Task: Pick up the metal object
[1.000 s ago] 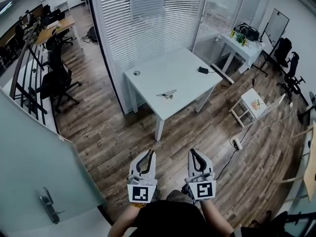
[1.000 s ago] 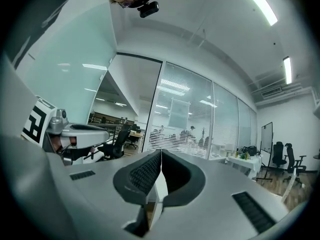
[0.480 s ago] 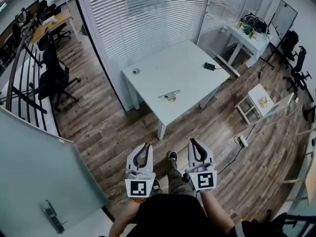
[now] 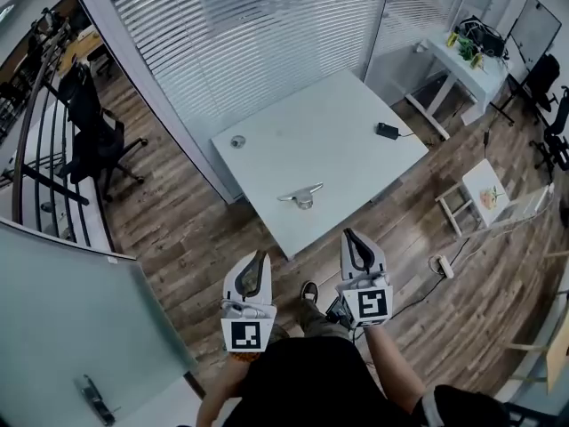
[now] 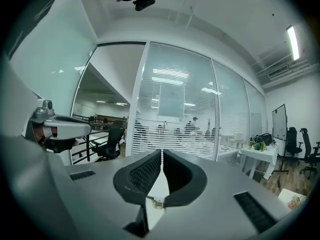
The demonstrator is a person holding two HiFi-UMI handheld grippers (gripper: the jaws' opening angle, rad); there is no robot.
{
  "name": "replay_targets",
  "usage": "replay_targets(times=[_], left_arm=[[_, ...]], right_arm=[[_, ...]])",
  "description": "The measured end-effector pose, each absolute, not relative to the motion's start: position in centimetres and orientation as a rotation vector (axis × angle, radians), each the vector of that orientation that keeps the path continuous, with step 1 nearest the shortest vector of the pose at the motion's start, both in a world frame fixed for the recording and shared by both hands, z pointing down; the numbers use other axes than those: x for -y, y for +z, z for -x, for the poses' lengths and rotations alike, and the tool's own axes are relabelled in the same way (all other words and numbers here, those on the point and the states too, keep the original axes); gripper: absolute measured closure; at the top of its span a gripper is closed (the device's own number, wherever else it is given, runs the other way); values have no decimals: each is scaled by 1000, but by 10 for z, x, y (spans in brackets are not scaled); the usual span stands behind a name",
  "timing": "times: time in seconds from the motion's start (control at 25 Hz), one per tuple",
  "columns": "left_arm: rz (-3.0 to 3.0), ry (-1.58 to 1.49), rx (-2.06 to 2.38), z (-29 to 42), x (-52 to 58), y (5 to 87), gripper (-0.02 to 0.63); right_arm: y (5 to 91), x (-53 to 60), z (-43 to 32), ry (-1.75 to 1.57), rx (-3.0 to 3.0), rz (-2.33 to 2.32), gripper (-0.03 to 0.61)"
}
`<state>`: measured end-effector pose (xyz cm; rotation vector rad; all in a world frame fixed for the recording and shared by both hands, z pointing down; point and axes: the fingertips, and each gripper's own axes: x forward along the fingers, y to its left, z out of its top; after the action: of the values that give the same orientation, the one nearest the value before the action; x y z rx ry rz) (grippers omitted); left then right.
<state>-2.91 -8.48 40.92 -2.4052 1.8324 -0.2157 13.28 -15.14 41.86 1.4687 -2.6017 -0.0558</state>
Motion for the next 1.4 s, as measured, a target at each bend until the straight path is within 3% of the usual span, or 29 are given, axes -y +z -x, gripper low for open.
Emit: replay_targets(times=[0.4, 0.84, 1.4], left_arm=[[2417, -208, -1849, 28, 151, 415, 580], [2482, -75, -1747, 72, 197, 408, 580], [2471, -160, -1786, 95, 215, 437, 581]], right_arm=[[452, 254, -136, 18, 2539, -1434, 572], [486, 273, -128, 51, 2394, -1493, 572], [553, 324, -178, 291, 2268, -1696, 572]])
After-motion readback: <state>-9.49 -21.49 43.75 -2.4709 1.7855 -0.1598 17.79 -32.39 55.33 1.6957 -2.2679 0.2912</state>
